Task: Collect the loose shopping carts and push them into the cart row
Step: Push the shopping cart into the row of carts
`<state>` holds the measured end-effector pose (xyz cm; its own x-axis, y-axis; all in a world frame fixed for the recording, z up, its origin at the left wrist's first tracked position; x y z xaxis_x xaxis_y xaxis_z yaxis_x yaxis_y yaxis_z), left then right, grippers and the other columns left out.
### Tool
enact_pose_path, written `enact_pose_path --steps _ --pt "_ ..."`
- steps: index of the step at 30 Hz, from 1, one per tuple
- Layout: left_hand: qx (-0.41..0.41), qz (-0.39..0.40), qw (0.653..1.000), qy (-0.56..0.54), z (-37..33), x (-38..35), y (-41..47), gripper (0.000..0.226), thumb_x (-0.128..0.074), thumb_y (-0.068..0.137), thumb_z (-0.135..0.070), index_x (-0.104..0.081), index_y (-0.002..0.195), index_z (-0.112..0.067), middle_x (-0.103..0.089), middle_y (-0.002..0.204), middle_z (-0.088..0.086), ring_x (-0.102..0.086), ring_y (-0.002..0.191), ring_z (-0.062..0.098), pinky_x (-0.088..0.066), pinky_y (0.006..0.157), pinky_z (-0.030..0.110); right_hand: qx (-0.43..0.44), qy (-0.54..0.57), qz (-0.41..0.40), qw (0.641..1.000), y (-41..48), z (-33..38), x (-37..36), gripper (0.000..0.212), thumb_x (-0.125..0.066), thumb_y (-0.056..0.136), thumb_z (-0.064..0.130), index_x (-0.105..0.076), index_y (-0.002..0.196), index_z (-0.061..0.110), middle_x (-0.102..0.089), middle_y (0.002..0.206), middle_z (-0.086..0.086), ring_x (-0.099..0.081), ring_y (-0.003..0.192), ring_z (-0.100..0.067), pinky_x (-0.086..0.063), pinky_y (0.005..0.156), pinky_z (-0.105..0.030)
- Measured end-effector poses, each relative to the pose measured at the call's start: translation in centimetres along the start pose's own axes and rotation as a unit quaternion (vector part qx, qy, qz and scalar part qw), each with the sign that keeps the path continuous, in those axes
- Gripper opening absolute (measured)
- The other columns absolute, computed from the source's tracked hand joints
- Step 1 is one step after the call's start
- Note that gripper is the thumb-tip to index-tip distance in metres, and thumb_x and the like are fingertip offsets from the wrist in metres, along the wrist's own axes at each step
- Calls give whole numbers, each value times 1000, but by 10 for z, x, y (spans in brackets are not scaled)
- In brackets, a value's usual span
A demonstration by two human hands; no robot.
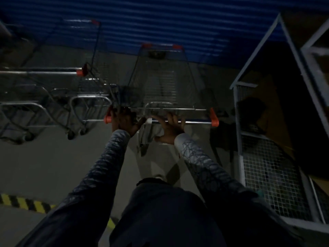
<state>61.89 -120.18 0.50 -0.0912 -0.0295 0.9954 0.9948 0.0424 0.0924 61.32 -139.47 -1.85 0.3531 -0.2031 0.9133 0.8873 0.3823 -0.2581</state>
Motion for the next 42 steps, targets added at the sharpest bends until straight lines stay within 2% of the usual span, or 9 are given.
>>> enact_pose_path --steps 5,12,18,23,26,29,32,38,42 --pt "33 -10 997 -75 35 -20 71 78 -24 88 -70 -73 106 -11 -63 123 21 -43 132 40 -20 118 56 -2 38 -29 999 45 -5 23 103 -71 75 61 -2 152 57 17 165 6 16 152 -21 11 119 -53" --pt "72 2 988 -138 26 -41 102 81 -10 95 -66 -39 153 -17 -21 163 19 -16 150 42 -7 120 60 -95 -17 -125 987 61 -46 37 105 -70 77 39 -2 157 42 7 167 -4 15 153 -23 10 120 -54" --pt "98 106 982 -118 -22 -40 107 99 -59 90 -55 3 160 -21 19 165 11 15 152 34 6 121 53 -118 104 -96 983 70 -66 48 78 -72 84 39 -34 152 37 2 167 4 11 153 -23 -12 123 -47" --pt "142 172 956 -192 -41 -49 91 104 -66 88 -50 7 159 -31 13 167 3 10 153 31 1 122 54 -113 126 -14 985 53 -76 24 60 -68 86 49 -51 142 34 -5 167 4 1 154 -25 -20 122 -42" --pt "220 256 893 -298 -38 -54 35 99 -66 92 -43 6 159 -33 7 168 2 6 154 30 -8 121 50 -103 162 44 980 31 -73 -11 65 -65 81 61 -51 140 40 -16 164 6 -12 152 -28 -36 115 -47" --pt "249 221 903 -272 -27 -54 -48 99 -66 90 -46 5 159 -35 9 167 1 6 154 30 -8 121 52 -51 157 90 982 -3 -61 -43 54 -66 91 47 -52 142 32 -8 166 2 -5 153 -24 -24 121 -42" --pt "301 220 891 -260 -12 -63 -137 97 -63 92 -46 7 158 -36 9 168 3 5 153 32 -12 121 55 -28 167 140 976 -35 -41 -77 43 -68 92 39 -61 132 26 -16 165 1 -12 152 -25 -28 118 -46" --pt "474 126 822 -291 31 -39 -343 94 -64 93 -47 -1 160 -32 -6 167 11 -11 150 38 -26 116 54 61 234 207 948 -119 67 -150 28 -70 90 25 -68 117 18 -60 135 -7 -56 123 -28 -47 92 -28" --pt "566 87 766 -293 35 -21 -483 94 -66 92 -46 -5 160 -25 -11 165 12 -17 149 37 -27 116 51 171 204 294 918 -205 156 -186 29 -70 90 21 -69 118 12 -56 140 -9 -51 131 -28 -44 97 -26"
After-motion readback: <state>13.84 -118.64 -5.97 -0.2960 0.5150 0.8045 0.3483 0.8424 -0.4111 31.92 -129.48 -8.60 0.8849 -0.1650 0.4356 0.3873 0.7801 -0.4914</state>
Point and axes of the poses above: each hand's wrist, its own y-axis towards the middle knuckle, its own x-axis out of the back of the hand, z = x × y, the point moved 8 cm from there along y, towards the middle knuckle
